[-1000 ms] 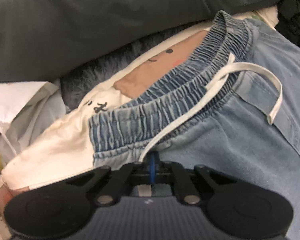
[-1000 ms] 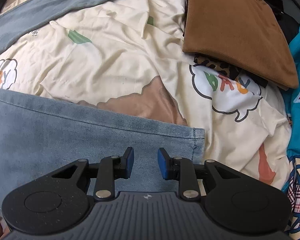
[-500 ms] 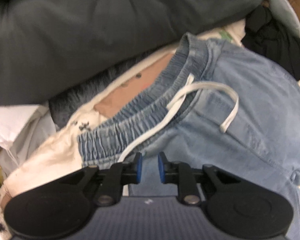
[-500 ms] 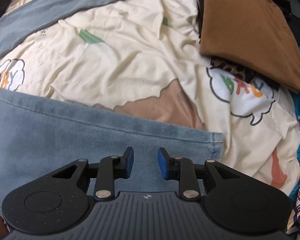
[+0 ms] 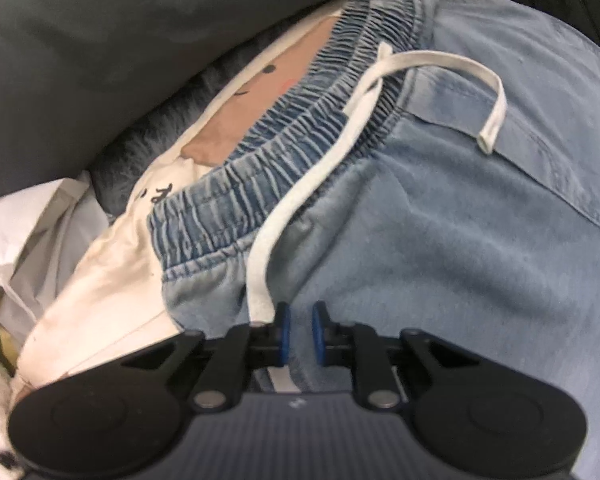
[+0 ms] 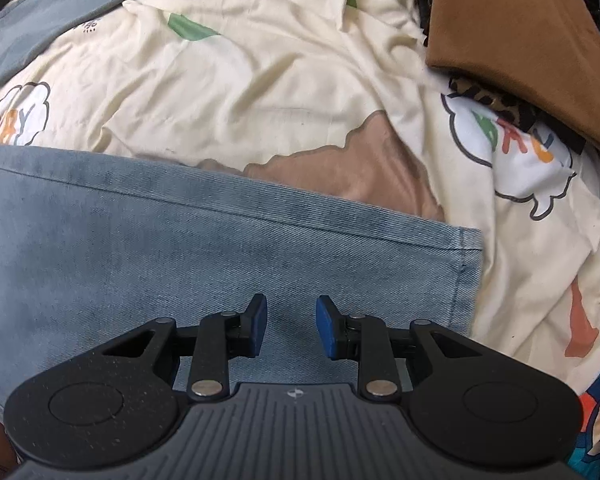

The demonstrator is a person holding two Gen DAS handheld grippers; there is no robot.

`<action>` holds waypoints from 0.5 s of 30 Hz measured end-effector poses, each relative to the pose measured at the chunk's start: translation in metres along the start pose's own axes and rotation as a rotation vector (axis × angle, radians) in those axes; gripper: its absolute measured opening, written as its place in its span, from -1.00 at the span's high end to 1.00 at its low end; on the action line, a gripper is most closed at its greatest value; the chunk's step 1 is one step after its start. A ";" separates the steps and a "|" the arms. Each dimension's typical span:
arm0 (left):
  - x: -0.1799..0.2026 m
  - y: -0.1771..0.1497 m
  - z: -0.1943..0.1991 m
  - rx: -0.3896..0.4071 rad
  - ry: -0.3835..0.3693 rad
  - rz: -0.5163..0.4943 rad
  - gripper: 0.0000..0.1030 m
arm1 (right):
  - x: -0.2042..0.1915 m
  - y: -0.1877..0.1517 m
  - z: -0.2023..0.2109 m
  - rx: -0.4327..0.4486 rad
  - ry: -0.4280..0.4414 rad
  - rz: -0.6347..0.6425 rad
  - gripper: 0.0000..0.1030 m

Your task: Fold clothes

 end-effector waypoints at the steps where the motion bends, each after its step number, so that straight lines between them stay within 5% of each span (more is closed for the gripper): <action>1: 0.000 0.000 0.002 0.001 0.002 -0.008 0.78 | -0.001 0.001 0.001 0.003 0.002 0.002 0.35; 11: -0.020 -0.012 0.038 0.073 -0.068 0.032 0.73 | -0.001 0.004 0.009 0.014 0.017 0.012 0.34; 15: -0.029 -0.020 0.051 0.087 -0.112 0.035 0.40 | 0.007 0.004 0.017 0.027 0.013 -0.007 0.34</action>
Point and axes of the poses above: each gripper's, at about its wrist camera, not at the fingertips, and z roughly against the way its jaws point, x to its right, y to its top, the point moved 3 cm from there along -z, roughly the way its jaws point, and after that the axes turned 6 degrees about x, right-handed, at the moved point
